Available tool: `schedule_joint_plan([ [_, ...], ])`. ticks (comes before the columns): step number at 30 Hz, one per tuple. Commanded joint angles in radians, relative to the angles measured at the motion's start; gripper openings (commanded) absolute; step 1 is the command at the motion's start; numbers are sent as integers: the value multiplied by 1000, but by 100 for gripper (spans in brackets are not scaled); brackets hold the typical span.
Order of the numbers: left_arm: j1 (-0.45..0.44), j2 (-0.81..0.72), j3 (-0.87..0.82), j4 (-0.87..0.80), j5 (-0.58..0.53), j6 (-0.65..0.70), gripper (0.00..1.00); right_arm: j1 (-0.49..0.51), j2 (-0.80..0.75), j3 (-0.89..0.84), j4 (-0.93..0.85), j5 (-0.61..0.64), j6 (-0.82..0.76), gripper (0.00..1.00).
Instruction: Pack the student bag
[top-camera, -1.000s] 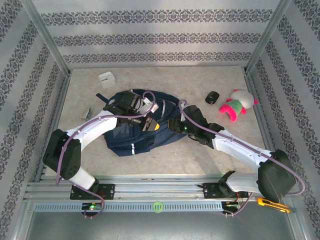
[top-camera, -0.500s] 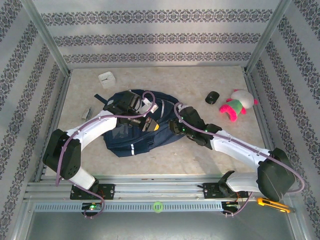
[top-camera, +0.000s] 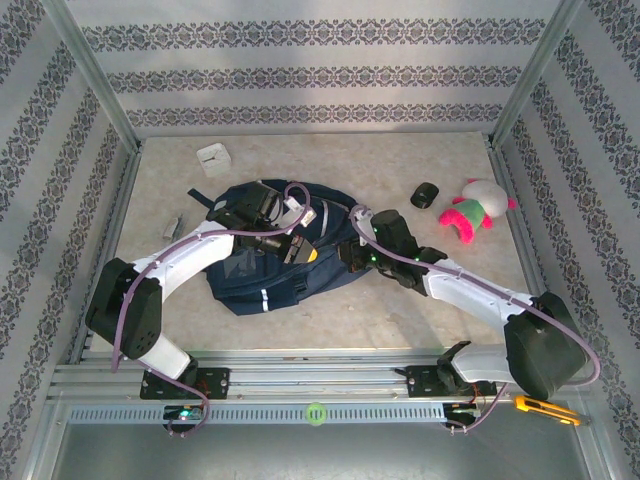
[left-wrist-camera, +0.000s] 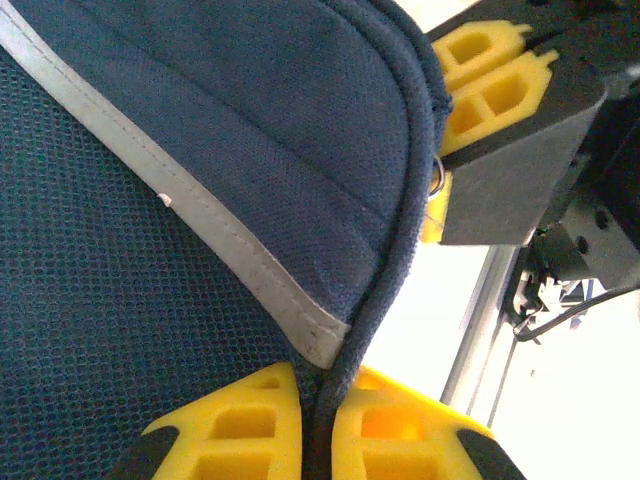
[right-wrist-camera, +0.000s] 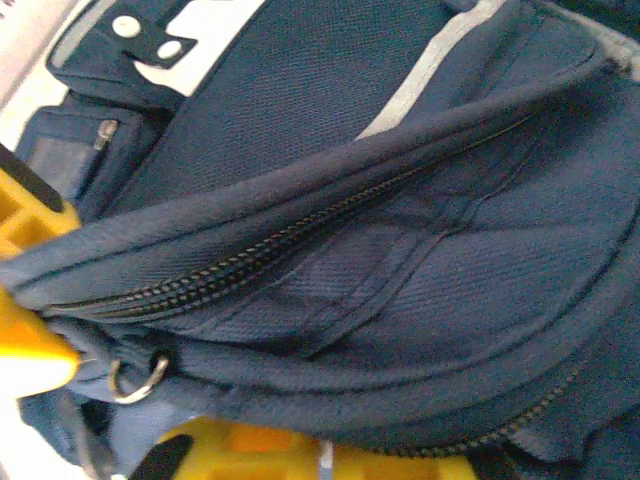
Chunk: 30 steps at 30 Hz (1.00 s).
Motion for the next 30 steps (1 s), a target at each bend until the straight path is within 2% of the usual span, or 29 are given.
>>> schedule_joint_plan([
  [1,-2,-5,30,-145,-18,38,0,-36,-9,34,-42,-3,-42,0],
  [3,-2,-5,38,-187,-93,85,0,-77,-27,24,-88,-19,-26,0],
  [8,-1,-22,40,-260,-250,235,1,-211,-37,-14,-166,-184,-12,0],
  [12,-1,-55,20,-277,-322,335,2,-234,-18,-29,-187,-292,-41,0],
  [15,-1,-70,22,-281,-352,342,15,-217,-2,-35,-177,-365,-42,0],
  [16,0,-76,23,-277,-350,319,26,-205,-2,-36,-175,-370,-40,0],
  [17,0,-81,26,-272,-346,281,39,-193,-4,-36,-176,-364,-38,0],
  [20,0,-116,14,-247,-353,111,67,-175,-18,-35,-177,-323,-7,0],
  [22,-1,-168,-17,-218,-401,-48,76,-170,-30,-38,-186,-296,10,0],
  [27,0,-396,-156,-209,-623,-472,82,-153,-71,-62,-192,-265,34,0],
  [30,1,-580,-330,-193,-752,-751,81,-140,-92,-74,-201,-243,36,0],
])
